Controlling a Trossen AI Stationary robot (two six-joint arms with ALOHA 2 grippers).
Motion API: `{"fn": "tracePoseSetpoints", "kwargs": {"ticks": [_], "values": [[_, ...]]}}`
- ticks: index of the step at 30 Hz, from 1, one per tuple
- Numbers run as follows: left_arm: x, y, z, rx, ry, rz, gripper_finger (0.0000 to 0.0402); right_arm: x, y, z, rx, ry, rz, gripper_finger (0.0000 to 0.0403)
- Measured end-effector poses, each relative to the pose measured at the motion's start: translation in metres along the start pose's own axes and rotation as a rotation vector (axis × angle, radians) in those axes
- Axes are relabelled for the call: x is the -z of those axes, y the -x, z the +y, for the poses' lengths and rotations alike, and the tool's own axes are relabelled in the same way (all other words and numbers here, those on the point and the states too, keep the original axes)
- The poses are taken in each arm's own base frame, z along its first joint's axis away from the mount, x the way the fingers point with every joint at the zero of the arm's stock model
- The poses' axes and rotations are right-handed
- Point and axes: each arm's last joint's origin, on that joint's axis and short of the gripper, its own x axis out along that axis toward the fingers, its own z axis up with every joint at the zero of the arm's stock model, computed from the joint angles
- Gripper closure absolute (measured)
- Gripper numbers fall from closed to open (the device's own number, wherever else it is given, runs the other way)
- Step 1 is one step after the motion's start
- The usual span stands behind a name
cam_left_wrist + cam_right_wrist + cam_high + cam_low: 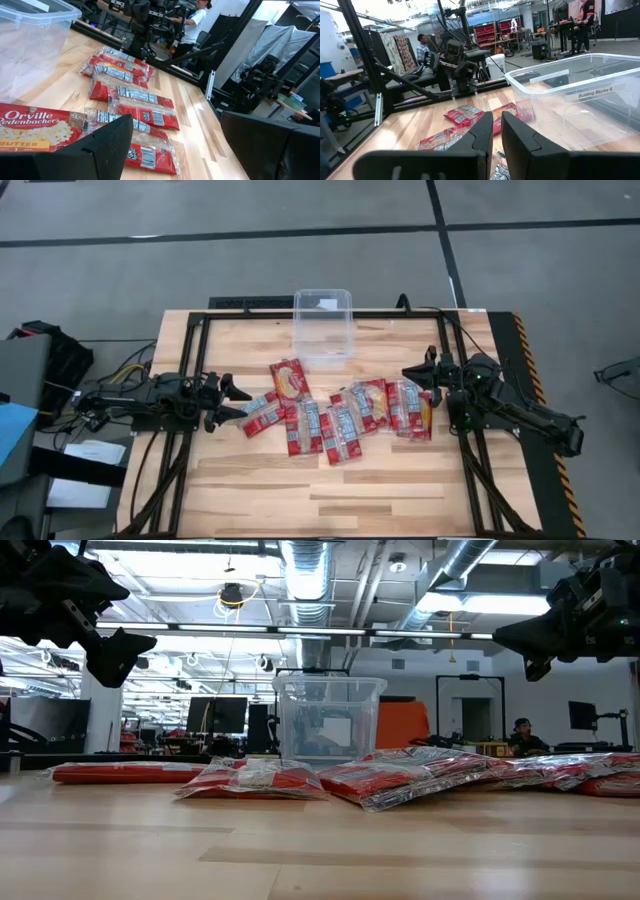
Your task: Sort popcorn bags into baskets
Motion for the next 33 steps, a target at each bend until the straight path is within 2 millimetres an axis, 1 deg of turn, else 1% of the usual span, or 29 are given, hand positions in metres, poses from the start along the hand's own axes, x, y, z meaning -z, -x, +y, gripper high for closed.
{"fn": "tracePoseSetpoints", "kwargs": {"ticks": [14,16,18,21,25,30,33], "values": [[0.000,0.000,0.000,-0.012,0.002,-0.008,0.0109,0.000,0.000,0.000,0.000,0.000,0.000,0.0337],[-0.002,0.000,0.001,-0.034,0.054,-0.036,0.0109,0.000,0.000,0.000,0.000,0.000,0.000,0.0337],[-0.005,0.000,0.001,-0.064,0.142,-0.084,0.0109,0.000,0.000,0.000,0.000,0.000,-0.001,0.0337],[-0.007,0.001,0.004,-0.163,0.249,-0.172,0.0109,0.000,0.000,0.000,0.000,0.000,0.000,0.0337],[-0.010,0.003,0.010,-0.359,0.330,-0.331,0.0109,0.000,0.000,0.000,0.000,0.000,0.000,0.0337],[-0.013,0.008,0.015,-0.563,0.339,-0.480,0.0109,-0.001,0.000,0.000,0.018,-0.010,-0.010,0.0337],[-0.013,0.009,0.016,-0.611,0.362,-0.524,0.0109,-0.001,0.000,0.000,0.020,-0.097,-0.019,0.0337]]}}
